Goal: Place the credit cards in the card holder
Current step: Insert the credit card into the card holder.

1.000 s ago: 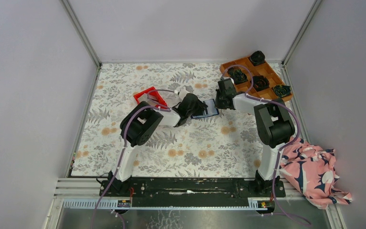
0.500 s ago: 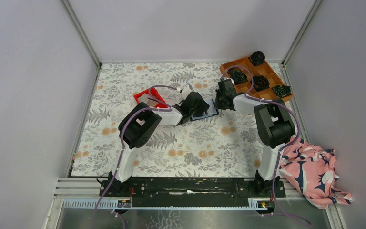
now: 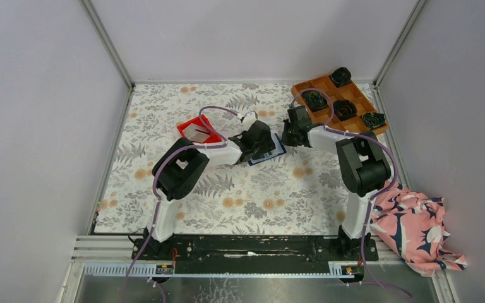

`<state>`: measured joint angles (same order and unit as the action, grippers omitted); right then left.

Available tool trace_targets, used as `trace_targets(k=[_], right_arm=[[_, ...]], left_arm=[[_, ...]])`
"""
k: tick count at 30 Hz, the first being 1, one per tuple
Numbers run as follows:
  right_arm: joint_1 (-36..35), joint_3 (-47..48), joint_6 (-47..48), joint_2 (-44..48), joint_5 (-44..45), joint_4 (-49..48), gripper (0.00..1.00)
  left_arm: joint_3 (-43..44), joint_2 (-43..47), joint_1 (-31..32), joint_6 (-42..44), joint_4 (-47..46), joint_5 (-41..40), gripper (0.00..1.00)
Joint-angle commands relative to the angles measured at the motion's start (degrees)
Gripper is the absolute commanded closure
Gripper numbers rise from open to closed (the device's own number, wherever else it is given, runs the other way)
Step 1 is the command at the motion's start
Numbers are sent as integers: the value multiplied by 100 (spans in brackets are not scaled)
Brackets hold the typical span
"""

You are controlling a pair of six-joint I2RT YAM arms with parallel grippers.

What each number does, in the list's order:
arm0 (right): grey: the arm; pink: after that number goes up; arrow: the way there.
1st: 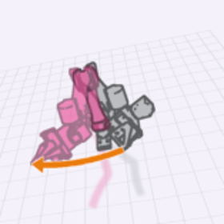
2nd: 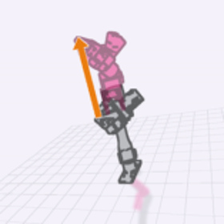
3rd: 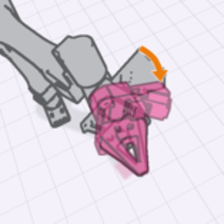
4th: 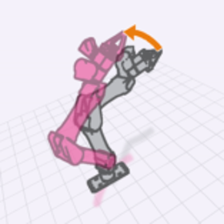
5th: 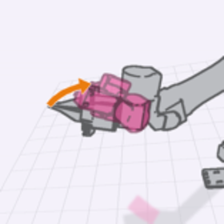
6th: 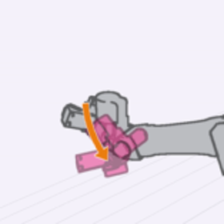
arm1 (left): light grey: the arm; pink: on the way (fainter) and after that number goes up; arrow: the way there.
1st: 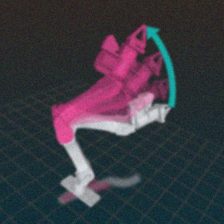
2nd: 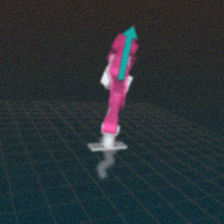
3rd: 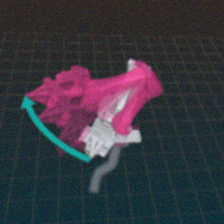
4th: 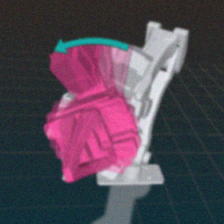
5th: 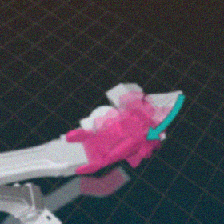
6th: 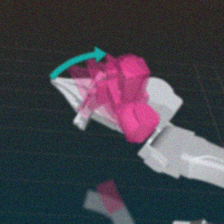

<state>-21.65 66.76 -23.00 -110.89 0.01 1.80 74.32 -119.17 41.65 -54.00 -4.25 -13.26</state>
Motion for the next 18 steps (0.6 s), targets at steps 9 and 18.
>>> trace_targets(k=[9, 18], right_arm=[[-67, -355, -15, 100, -222, 403, 100], [-76, -467, -39, 239, -238, 386, 100]], left_arm=[[149, -254, -25, 202, 444, -210, 65], [381, -284, -43, 147, 494, -150, 83]])
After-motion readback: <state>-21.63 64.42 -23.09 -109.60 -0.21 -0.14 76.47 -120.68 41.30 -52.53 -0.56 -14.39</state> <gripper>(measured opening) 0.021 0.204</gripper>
